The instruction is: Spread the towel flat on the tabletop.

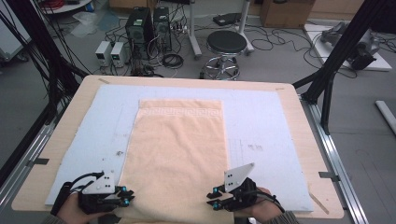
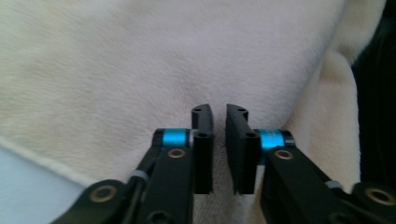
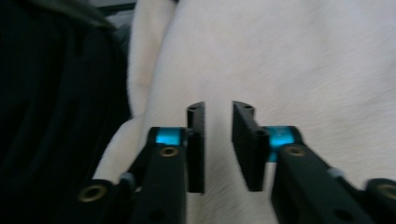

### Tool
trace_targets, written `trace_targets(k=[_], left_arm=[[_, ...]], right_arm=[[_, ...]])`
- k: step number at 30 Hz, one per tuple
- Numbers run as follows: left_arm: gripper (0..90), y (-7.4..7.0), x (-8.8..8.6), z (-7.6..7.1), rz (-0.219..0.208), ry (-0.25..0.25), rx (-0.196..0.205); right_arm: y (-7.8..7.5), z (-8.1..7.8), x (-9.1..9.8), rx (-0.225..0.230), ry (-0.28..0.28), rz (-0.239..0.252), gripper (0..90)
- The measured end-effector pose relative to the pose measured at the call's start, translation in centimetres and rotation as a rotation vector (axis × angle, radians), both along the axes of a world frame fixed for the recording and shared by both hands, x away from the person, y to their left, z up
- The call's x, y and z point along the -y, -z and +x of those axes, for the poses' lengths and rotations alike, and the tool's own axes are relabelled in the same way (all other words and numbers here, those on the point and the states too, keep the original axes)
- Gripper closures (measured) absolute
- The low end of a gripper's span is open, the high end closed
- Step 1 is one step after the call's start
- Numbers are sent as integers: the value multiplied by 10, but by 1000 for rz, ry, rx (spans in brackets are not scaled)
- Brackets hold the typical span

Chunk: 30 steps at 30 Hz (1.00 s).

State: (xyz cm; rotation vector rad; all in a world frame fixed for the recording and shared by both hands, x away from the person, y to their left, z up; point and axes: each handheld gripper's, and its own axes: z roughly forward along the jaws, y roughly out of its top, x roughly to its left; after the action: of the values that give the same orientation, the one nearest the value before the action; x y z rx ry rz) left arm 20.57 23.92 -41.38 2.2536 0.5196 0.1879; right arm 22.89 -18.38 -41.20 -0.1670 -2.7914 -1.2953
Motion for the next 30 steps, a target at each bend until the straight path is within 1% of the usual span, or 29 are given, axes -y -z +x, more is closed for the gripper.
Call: trace_targets(k=[1, 3, 4, 5, 6, 7, 9, 10, 11, 12, 13, 14, 15, 16, 17, 19, 20, 22, 23, 24, 25, 27, 28, 29, 30], left_arm=[[691, 0, -1, 4, -9, -12, 0], [661, 2, -1, 10, -21, -18, 5], [637, 5, 1, 13, -20, -20, 6], [620, 8, 3, 15, -11, -15, 3], [611, 11, 5, 17, -3, -15, -1], [600, 16, 7, 19, 13, -13, -1], [595, 22, 9, 21, 38, -15, -2], [601, 23, 8, 21, 24, -19, 7], [629, 23, 7, 21, 16, -31, 5], [675, 23, 6, 21, 11, -31, 1], [723, 24, 5, 21, 4, -32, 0], [756, 24, 5, 20, -2, -37, -2], [781, 24, 5, 20, 2, -37, -1], [802, 24, 6, 19, 1, -34, 0], [824, 24, 7, 18, 4, -34, 4], [841, 24, 7, 17, 6, -32, 6], [845, 23, 6, 16, 9, -31, 1], [849, 23, 5, 14, 1, -30, -12], [850, 22, 4, 12, 3, -19, -21], [849, 22, 3, 10, 6, -12, -23], [850, 22, 3, 9, 1, -6, -29], [849, 21, 1, 5, 4, 8, -41], [847, 21, 0, 4, 0, 11, -43], [842, 20, 0, 4, 5, 14, -44], [830, 20, -1, 4, -2, 5, -43]], right_arm=[[-2, 4, 1, 16, 23, -14, 694], [-1, 12, 2, 48, 62, -47, 659], [0, 18, 4, 70, 88, -63, 649], [3, 25, 5, 78, 111, -70, 635], [7, 31, 8, 74, 139, -66, 630], [10, 37, 11, 65, 162, -70, 624], [18, 47, 16, 50, 206, -87, 623], [20, 49, 17, 51, 210, -98, 633], [24, 51, 17, 49, 212, -113, 648], [25, 51, 19, 44, 218, -98, 676], [26, 51, 19, 49, 214, -95, 723], [26, 51, 20, 44, 206, -93, 768], [26, 52, 20, 43, 189, -91, 798], [26, 52, 20, 37, 186, -87, 838], [26, 52, 19, 27, 173, -86, 852], [26, 50, 19, 34, 169, -90, 856], [25, 49, 19, 36, 169, -91, 857], [25, 46, 20, 40, 163, -94, 857], [25, 45, 20, 42, 166, -93, 856], [24, 43, 21, 33, 170, -96, 854], [24, 42, 21, 34, 171, -95, 850], [24, 38, 21, 27, 171, -92, 838], [24, 36, 22, 23, 166, -93, 827], [24, 35, 22, 22, 164, -87, 807], [23, 33, 23, 18, 170, -86, 782]])
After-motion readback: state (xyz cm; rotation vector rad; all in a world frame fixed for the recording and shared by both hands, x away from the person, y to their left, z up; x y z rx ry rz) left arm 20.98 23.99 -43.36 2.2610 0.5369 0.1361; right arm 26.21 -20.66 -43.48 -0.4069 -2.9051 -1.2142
